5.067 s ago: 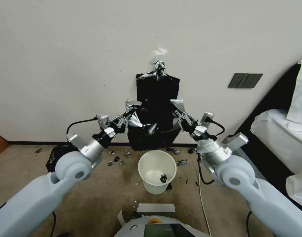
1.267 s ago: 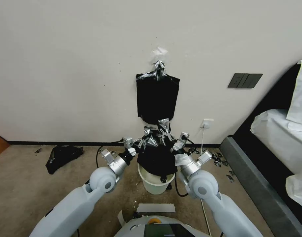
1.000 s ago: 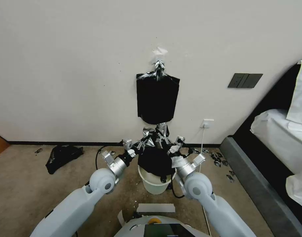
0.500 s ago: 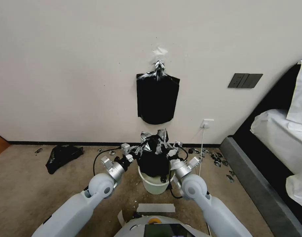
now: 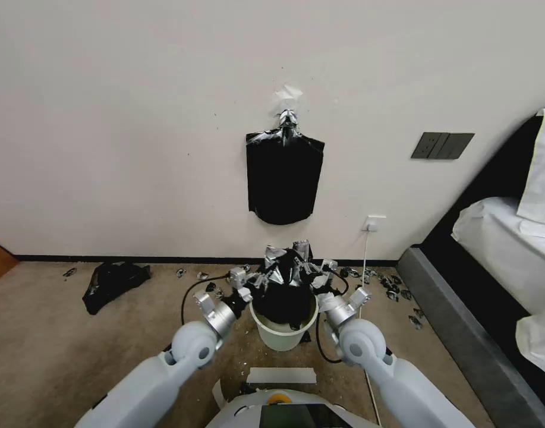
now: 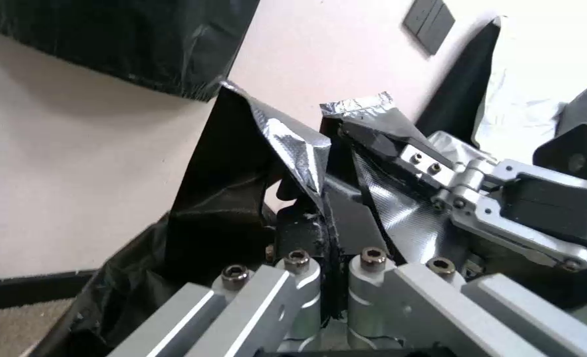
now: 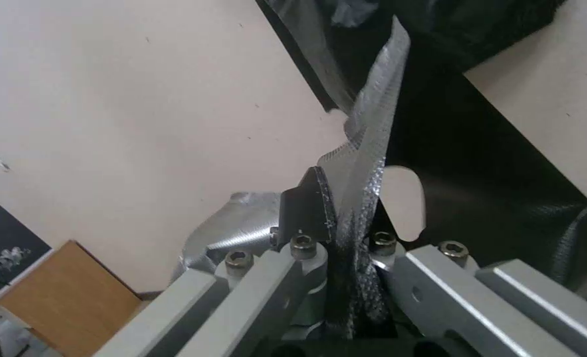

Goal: Place a trash bag onto the trash bin.

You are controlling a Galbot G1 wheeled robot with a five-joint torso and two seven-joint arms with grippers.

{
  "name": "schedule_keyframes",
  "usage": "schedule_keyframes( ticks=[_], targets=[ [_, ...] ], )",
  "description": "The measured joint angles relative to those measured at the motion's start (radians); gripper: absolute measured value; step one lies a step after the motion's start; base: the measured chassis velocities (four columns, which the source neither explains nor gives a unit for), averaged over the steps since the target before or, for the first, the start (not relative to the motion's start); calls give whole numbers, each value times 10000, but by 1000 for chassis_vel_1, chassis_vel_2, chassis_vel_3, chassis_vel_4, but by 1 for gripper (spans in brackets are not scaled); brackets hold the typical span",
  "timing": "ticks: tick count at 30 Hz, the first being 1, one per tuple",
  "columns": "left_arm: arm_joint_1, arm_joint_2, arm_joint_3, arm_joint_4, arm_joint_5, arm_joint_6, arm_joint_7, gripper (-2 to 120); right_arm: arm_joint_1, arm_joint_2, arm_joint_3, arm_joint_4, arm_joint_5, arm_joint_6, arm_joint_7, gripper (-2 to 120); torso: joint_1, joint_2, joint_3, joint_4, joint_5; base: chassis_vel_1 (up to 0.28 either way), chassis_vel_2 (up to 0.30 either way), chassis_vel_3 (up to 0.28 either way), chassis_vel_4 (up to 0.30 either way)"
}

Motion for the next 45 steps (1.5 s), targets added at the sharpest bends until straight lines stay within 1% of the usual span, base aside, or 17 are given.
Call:
schedule_keyframes(
  ticks=[7,9,12,20,28,30,31,35,39,45],
  targets=[
    [242,236,-184,-41,0,-81,15,0,-298,-203,9,-24,-169,38,4,0,0,0,0,1,-1,0,0,0,0],
    [328,319,-320,-41,0,-143,27,0,-397,-275,53,-25,-210,68,15,0,0,0,-1,0,-2,0,0,0,0],
    [616,499,-798,-28,-10,-244,103,0,-667,-503,189,-32,-334,161,52,0,0,0,0,0,-2,0,0,0,0],
    [1129,976,-1307,36,8,-609,285,0,-1009,-911,355,-3,-673,285,221,0,0,0,0,0,-1,0,0,0,0],
    [1249,1045,-1437,259,196,-810,320,0,-1405,-1076,487,200,-914,445,496,0,0,0,0,0,-3,0,0,0,0],
    [1243,1076,-1500,398,282,-882,381,0,-1660,-1200,613,226,-1246,575,813,0,0,0,-1,0,-2,0,0,0,0],
    [1243,1076,-1500,398,282,-882,381,0,-1660,-1200,613,226,-1246,575,813,0,0,0,-1,0,-2,0,0,0,0],
    [1322,1283,-1560,436,442,-918,517,0,-1901,-1348,738,242,-1657,557,952,0,0,0,0,-1,-2,0,0,0,0],
    [1538,1694,-1747,436,710,-1047,765,0,-2331,-1546,759,272,-2200,556,1085,0,0,1,0,-1,-2,0,0,0,0],
    [1695,2063,-2022,533,933,-1162,1125,0,-2620,-1578,756,249,-2591,569,1234,0,0,0,0,0,-2,0,0,0,0]
  ],
)
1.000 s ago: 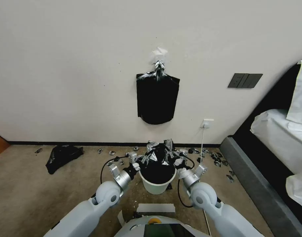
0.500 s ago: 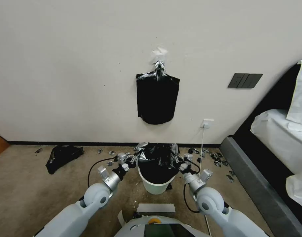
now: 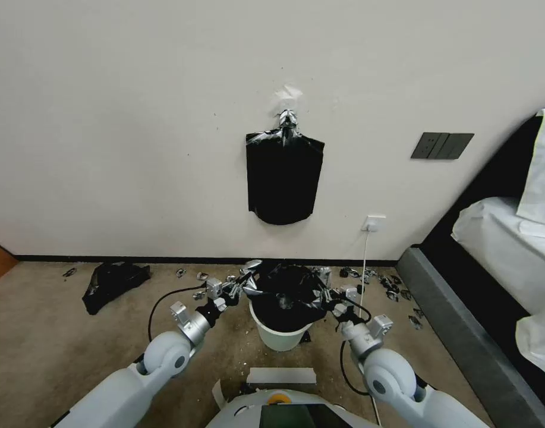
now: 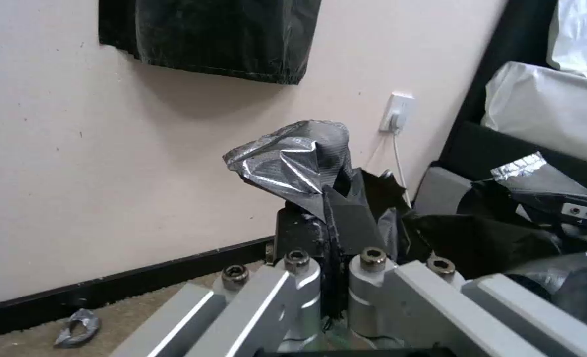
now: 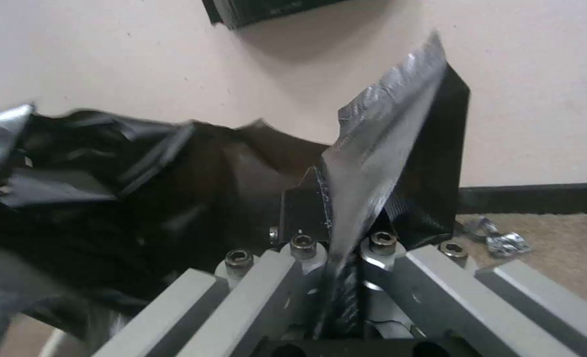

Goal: Place a trash bag onto the trash bin.

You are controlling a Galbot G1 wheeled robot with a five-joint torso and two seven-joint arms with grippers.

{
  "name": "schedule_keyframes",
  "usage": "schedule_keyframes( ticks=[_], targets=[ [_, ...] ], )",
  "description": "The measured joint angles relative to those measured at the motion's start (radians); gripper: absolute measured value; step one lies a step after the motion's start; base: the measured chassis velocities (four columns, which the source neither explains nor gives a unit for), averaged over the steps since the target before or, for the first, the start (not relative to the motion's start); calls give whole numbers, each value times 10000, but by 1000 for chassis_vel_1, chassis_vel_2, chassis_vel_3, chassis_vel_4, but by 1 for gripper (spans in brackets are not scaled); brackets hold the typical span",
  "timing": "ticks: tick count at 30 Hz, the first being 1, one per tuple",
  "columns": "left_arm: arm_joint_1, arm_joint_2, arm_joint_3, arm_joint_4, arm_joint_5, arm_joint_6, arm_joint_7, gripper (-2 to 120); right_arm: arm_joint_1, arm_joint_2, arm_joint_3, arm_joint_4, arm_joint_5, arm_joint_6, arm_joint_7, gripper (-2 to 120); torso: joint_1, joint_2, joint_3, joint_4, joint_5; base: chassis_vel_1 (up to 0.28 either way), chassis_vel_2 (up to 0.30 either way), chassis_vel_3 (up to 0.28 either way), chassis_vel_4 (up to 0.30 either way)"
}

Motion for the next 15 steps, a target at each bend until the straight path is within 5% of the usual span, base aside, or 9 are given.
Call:
schedule_keyframes(
  ticks=[15],
  targets=[
    [516,624,-178,317,818,-349,1030,0,-628,-473,-59,79,-681,89,7,0,0,0,0,0,0,0,0,0,0]
  ],
)
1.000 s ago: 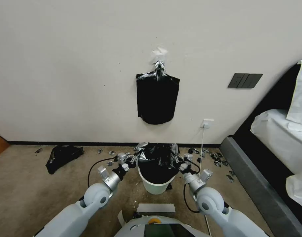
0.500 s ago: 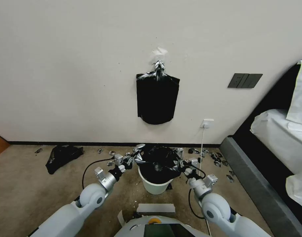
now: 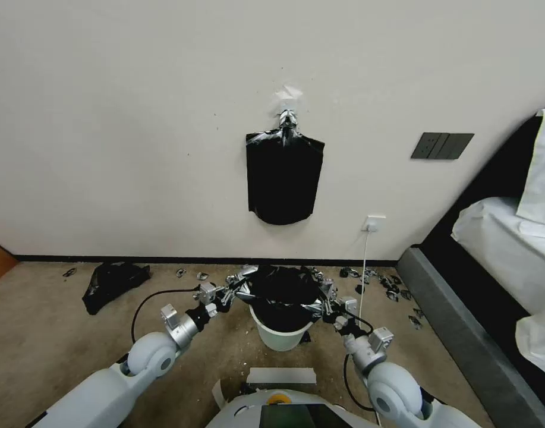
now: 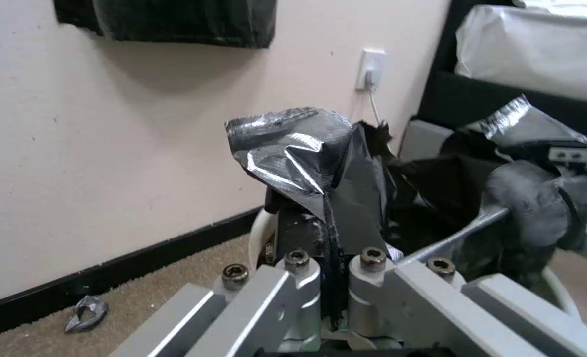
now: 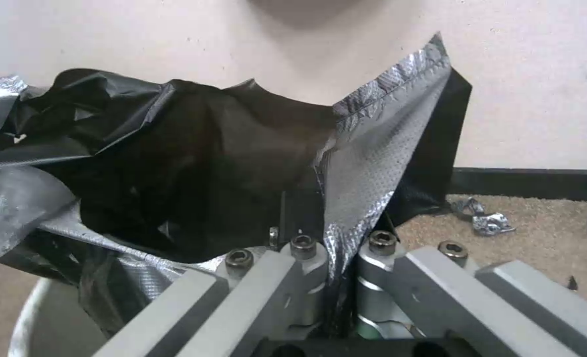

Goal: Place a trash bag onto the trash bin.

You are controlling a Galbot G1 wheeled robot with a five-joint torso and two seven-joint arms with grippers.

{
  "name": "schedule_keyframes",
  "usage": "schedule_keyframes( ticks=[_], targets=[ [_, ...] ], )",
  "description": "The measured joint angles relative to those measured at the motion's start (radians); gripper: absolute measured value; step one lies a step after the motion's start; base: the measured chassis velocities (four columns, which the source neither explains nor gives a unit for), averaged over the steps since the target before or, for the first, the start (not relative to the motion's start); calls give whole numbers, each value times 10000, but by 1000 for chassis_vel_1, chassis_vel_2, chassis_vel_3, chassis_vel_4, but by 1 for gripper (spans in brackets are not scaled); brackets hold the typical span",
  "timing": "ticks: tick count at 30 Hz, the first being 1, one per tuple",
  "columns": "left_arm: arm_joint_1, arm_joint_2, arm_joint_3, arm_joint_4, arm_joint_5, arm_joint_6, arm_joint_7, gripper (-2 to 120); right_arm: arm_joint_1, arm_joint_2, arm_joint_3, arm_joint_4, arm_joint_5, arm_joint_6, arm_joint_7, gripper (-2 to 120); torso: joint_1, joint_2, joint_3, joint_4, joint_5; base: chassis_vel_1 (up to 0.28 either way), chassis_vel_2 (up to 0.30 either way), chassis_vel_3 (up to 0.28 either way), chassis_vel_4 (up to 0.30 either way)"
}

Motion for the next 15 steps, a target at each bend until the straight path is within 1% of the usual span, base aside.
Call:
schedule_keyframes(
  ticks=[6,10,15],
  targets=[
    [219,123,-25,23,269,-67,319,0,-402,-373,-73,19,-428,160,-147,0,1,0,0,-1,0,0,0,0,0],
    [292,135,-38,78,351,-89,424,0,-511,-503,-99,15,-572,198,-235,0,0,0,0,-1,1,0,0,0,0],
    [456,121,-65,279,636,-176,647,0,-609,-674,-156,-146,-836,273,-391,0,0,0,0,-1,1,0,0,0,0]
  ],
)
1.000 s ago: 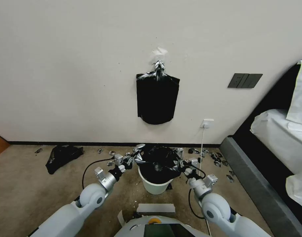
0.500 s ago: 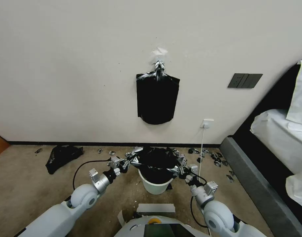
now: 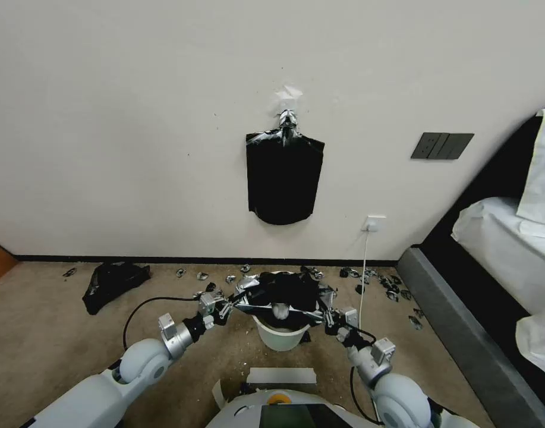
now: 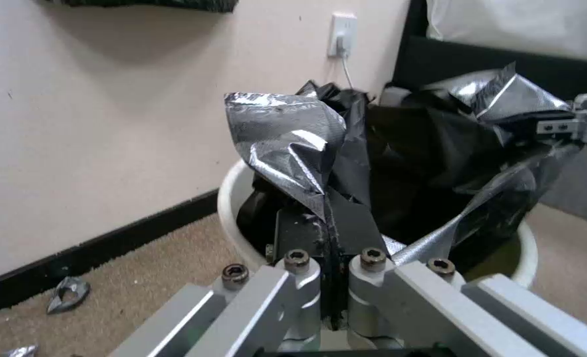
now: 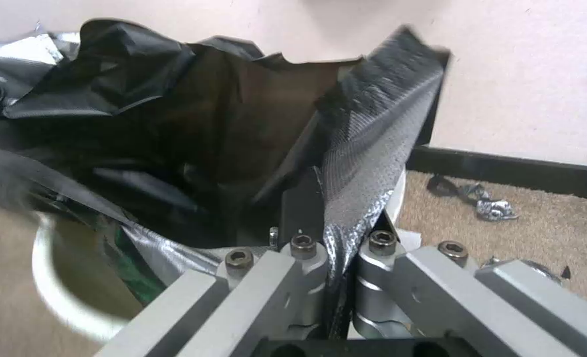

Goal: Place a trash bag onto the trash bin.

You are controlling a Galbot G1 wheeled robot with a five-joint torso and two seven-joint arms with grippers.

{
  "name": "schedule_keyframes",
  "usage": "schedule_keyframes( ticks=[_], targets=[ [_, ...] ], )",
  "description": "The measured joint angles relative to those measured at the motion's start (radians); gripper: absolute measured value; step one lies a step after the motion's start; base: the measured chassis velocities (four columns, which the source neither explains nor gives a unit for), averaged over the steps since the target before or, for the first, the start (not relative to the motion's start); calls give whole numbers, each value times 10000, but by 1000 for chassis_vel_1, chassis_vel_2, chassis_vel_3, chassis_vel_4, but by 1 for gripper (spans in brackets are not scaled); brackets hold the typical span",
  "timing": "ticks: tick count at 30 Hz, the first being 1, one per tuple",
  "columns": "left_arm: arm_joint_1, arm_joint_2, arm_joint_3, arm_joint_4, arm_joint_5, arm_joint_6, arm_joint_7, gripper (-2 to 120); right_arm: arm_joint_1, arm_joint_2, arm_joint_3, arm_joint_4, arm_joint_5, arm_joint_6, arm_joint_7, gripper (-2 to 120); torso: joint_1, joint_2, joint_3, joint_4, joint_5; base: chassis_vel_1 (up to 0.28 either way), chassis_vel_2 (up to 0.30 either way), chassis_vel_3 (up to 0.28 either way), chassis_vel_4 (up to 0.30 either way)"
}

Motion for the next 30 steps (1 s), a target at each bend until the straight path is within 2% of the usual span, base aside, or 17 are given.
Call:
schedule_keyframes(
  ticks=[23,30],
  targets=[
    [547,-34,-90,345,526,-274,430,0,-618,-592,-351,-325,-841,171,-311,0,0,0,0,0,1,0,0,0,0],
    [499,-132,-24,703,837,-352,530,0,-404,-669,-497,-598,-937,171,-434,0,0,0,0,0,-1,0,0,0,0]
  ],
)
